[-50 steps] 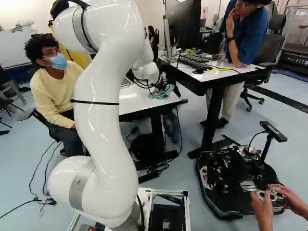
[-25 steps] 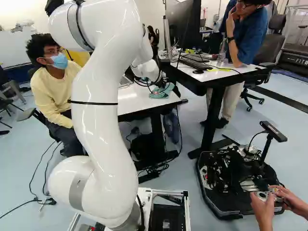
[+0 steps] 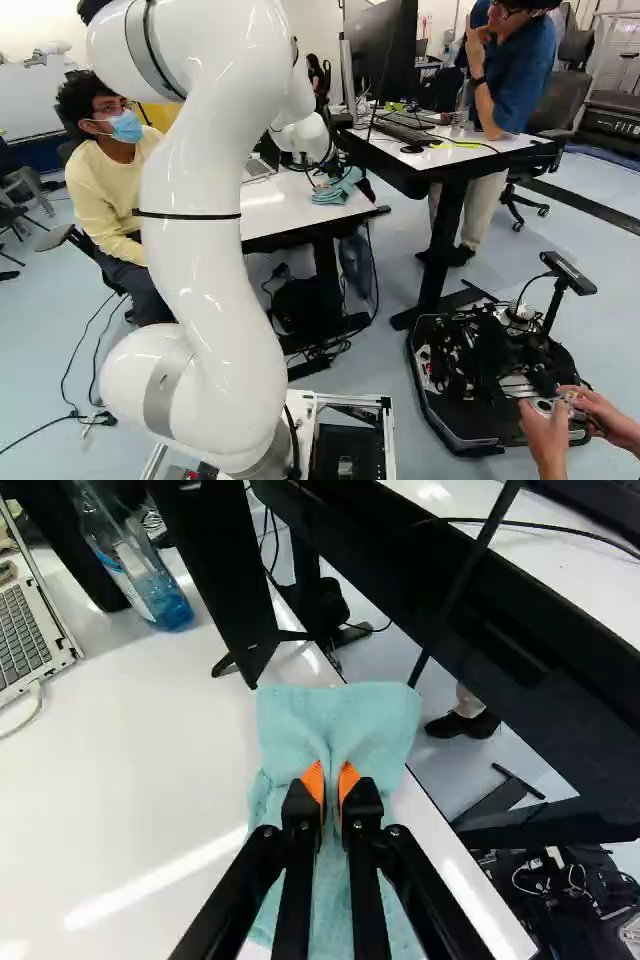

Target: Clean the table with the green towel

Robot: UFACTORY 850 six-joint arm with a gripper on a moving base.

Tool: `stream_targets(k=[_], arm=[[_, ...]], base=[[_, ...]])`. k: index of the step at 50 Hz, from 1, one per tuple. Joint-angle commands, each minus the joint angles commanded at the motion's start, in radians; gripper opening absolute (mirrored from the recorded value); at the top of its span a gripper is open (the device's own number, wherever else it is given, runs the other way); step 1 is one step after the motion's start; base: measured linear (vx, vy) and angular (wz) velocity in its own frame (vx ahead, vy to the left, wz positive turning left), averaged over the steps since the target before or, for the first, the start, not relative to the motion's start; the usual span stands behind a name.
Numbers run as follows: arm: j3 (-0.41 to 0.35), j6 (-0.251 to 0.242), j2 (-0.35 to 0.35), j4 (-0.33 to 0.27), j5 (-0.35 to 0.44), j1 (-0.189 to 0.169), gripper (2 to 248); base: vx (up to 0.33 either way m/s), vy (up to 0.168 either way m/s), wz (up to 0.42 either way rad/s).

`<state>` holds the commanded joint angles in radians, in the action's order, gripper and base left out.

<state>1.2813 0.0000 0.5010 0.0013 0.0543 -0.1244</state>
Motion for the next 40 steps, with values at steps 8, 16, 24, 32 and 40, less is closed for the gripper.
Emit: stream_targets(k=[8, 16, 24, 32, 40], arm=[[0.014, 0.0, -0.005, 0.0, -0.028, 0.001, 39], [0.028, 0.0, -0.008, 0.0, -0.057, 0.002, 39], [0.044, 0.0, -0.012, 0.0, -0.088, 0.006, 39], [0.057, 0.0, -0.017, 0.0, -0.122, 0.012, 39], [0.067, 0.0, -0.024, 0.0, -0.156, 0.019, 39]], base=[[0.0, 0.0, 0.0], [0.0, 0.0, 0.0], [0.0, 0.0, 0.0], [0.0, 0.0, 0.0], [0.0, 0.0, 0.0]])
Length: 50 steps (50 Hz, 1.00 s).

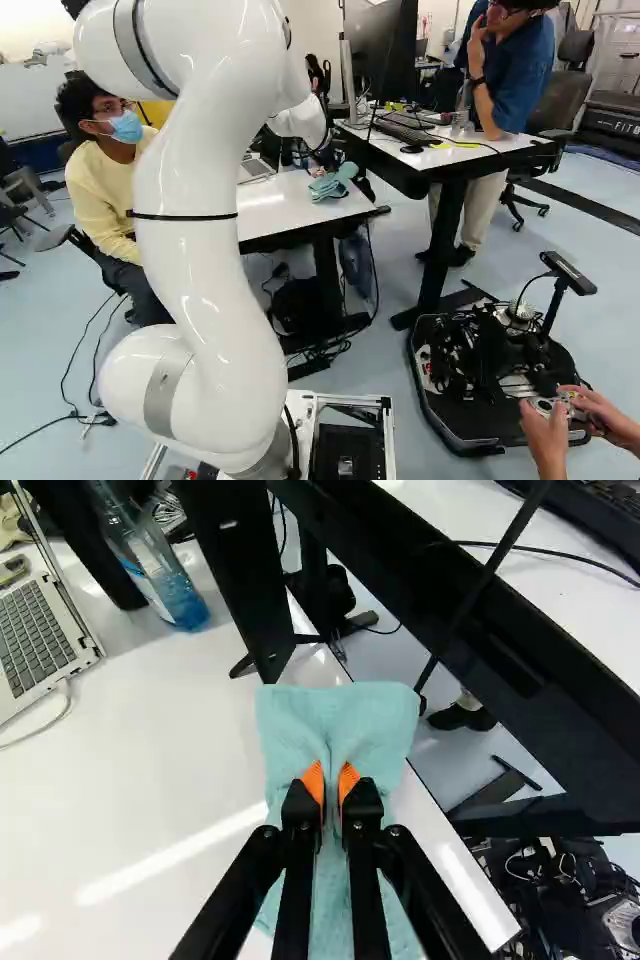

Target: Clean the table with the green towel

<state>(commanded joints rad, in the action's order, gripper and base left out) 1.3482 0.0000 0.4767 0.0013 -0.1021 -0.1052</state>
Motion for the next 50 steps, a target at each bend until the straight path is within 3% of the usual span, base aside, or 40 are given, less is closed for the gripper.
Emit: stream_targets(k=[50], arm=[[0.029, 0.0, -0.075, 0.0, -0.216, 0.063, 39]], base=[[0.0, 0.0, 0.0]])
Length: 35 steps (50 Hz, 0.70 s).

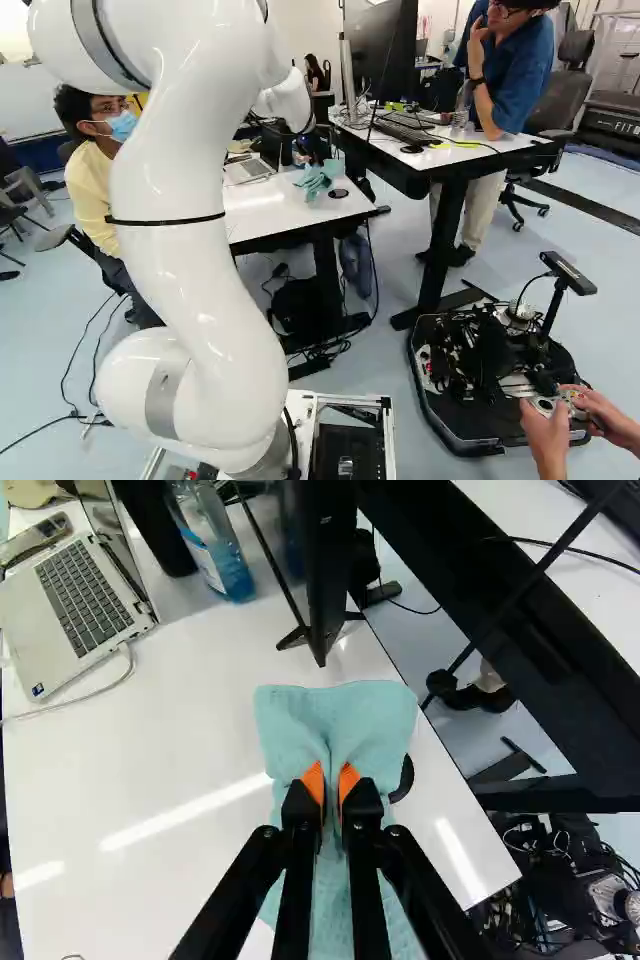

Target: Clean the table with the green towel

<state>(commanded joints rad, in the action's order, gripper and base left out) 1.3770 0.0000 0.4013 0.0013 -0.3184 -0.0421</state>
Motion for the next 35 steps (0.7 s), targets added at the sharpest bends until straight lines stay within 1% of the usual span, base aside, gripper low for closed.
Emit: stream_targets(k=[35], arm=[[0.026, 0.0, -0.051, 0.0, -0.151, 0.041, 39]], base=[[0.0, 0.0, 0.0]])
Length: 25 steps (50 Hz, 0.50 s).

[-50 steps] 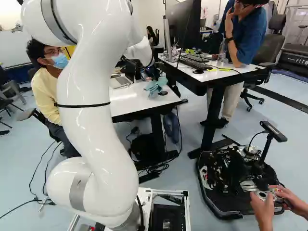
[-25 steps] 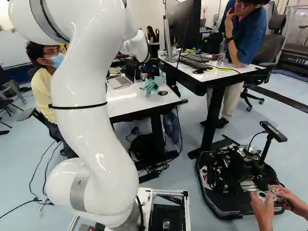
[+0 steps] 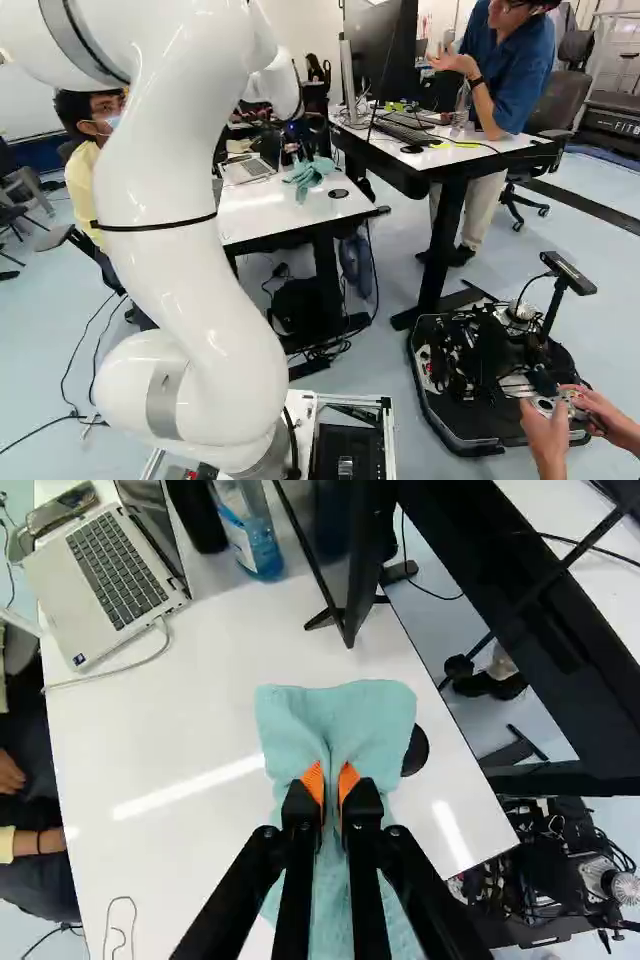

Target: Clean the table with the green towel

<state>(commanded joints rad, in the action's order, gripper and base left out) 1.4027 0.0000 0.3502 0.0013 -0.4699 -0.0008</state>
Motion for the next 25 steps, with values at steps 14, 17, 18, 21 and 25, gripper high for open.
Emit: stream_targets(k=[14, 17, 18, 21, 25], arm=[[0.005, 0.0, -0.026, 0.0, -0.053, 0.018, 39], [0.006, 0.0, -0.032, 0.0, -0.064, 0.023, 39], [0.006, 0.0, -0.033, 0.0, -0.067, 0.024, 39], [0.007, 0.0, -0.039, 0.0, -0.077, 0.028, 39], [0.008, 0.0, -0.047, 0.0, -0.09, 0.034, 39]], base=[[0.0, 0.0, 0.0], [0.0, 0.0, 0.0], [0.0, 0.0, 0.0], [0.0, 0.0, 0.0], [0.0, 0.0, 0.0]])
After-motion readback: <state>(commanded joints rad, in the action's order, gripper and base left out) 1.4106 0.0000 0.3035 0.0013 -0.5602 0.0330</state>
